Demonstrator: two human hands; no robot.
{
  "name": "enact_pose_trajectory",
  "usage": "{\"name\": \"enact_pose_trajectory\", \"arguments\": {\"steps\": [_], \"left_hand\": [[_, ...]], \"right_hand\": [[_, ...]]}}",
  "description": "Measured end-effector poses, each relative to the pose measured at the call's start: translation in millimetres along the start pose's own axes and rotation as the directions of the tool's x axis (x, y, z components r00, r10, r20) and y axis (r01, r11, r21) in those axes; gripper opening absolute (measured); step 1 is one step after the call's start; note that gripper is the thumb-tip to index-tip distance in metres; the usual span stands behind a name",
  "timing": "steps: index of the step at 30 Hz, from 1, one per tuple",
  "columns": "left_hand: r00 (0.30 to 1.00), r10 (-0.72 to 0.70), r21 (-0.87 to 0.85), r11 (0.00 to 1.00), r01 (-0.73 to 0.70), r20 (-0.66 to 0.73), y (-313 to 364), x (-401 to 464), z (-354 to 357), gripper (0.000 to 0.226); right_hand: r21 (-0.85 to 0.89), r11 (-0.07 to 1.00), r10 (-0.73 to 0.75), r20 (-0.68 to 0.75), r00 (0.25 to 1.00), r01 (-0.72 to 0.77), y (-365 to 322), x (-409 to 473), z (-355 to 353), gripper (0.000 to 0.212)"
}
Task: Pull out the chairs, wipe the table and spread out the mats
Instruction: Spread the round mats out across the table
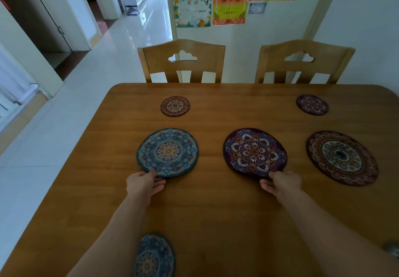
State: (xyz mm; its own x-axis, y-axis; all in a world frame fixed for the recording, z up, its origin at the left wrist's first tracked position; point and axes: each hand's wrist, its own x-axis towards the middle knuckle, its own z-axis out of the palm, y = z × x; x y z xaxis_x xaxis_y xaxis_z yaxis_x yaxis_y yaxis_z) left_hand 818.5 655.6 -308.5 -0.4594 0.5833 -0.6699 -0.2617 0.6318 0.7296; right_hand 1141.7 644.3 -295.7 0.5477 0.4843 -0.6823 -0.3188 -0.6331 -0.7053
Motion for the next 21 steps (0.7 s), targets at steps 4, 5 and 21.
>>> {"name": "enact_pose_trajectory", "arguments": {"steps": [4,5,21], "left_hand": [[1.000,-0.018,0.055,0.998,0.018,-0.005,-8,-1,-7,0.031],[1.000,-0.020,0.069,0.997,0.020,-0.004,-10,-4,-8,0.031],[0.999,-0.001,0.105,0.995,0.006,-0.043,-22,-17,-14,0.034]], "right_hand": [[-0.021,1.000,-0.017,-0.004,1.000,0.017,8,-1,-4,0.035],[-0.017,1.000,-0.022,-0.004,1.000,0.022,9,-2,-6,0.034],[-0.130,0.991,0.014,0.009,1.000,-0.012,25,-10,-23,0.021]]}}
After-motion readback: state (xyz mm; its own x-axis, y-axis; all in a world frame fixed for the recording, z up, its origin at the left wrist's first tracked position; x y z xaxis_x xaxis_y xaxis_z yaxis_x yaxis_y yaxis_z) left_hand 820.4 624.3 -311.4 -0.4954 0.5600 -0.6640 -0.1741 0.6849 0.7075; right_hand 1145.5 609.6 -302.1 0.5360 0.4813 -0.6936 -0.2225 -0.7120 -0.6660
